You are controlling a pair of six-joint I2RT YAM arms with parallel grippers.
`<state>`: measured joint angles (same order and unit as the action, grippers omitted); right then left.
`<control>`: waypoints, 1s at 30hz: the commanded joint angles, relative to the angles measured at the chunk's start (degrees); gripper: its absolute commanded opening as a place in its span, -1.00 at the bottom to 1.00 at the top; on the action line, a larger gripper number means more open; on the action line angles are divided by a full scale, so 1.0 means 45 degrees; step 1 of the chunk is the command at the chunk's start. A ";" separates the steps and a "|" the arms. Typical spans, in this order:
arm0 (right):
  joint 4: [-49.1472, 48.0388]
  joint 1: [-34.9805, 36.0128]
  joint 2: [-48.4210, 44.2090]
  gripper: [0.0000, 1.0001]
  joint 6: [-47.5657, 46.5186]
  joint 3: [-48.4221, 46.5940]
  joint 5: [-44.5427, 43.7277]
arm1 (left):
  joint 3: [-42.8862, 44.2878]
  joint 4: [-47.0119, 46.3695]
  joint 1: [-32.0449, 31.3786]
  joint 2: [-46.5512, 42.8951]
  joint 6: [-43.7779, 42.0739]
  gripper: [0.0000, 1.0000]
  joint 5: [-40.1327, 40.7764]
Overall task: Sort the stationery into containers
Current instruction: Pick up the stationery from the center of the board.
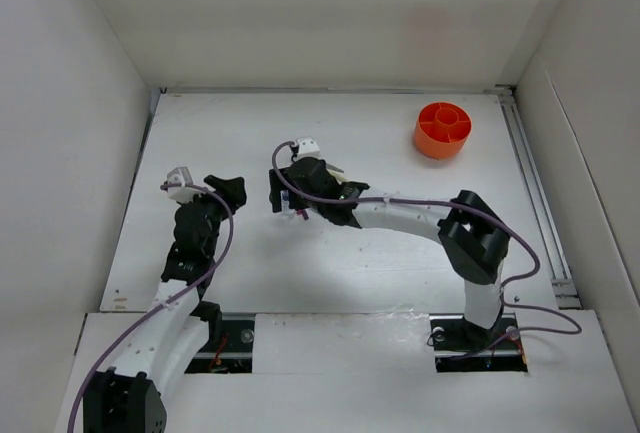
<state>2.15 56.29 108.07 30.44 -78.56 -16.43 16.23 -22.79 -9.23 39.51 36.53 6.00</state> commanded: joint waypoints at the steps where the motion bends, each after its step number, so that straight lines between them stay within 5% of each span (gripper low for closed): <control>1: 0.0438 0.0147 0.0532 1.00 -0.0396 -0.1036 -0.1114 | 0.0417 -0.0249 0.0040 -0.0342 0.0104 0.20 0.0112; 7: 0.1005 0.0147 0.1492 0.70 -0.0396 -0.1818 -0.1487 | 0.0417 -0.0249 0.0040 -0.0459 -0.0013 0.20 0.0132; 15: 0.1162 0.0147 0.1650 -0.32 0.0131 -0.1819 -0.1194 | 0.0554 -0.0015 0.0040 -0.0732 -0.0013 0.20 0.0268; 23: 0.1336 -0.1061 -0.0693 -0.38 0.0131 -0.2657 -0.1623 | 0.0554 -0.0345 -0.0095 -0.0732 -0.0674 0.15 -0.0510; 30: 0.1962 -0.5980 -0.3137 -0.38 0.0852 -0.2658 -0.2716 | 0.0690 -0.1009 -0.0253 -0.0187 -0.1048 0.12 -0.2171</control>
<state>11.42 38.15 99.07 31.88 -87.64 -23.00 16.53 -23.00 -10.13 37.58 33.58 1.13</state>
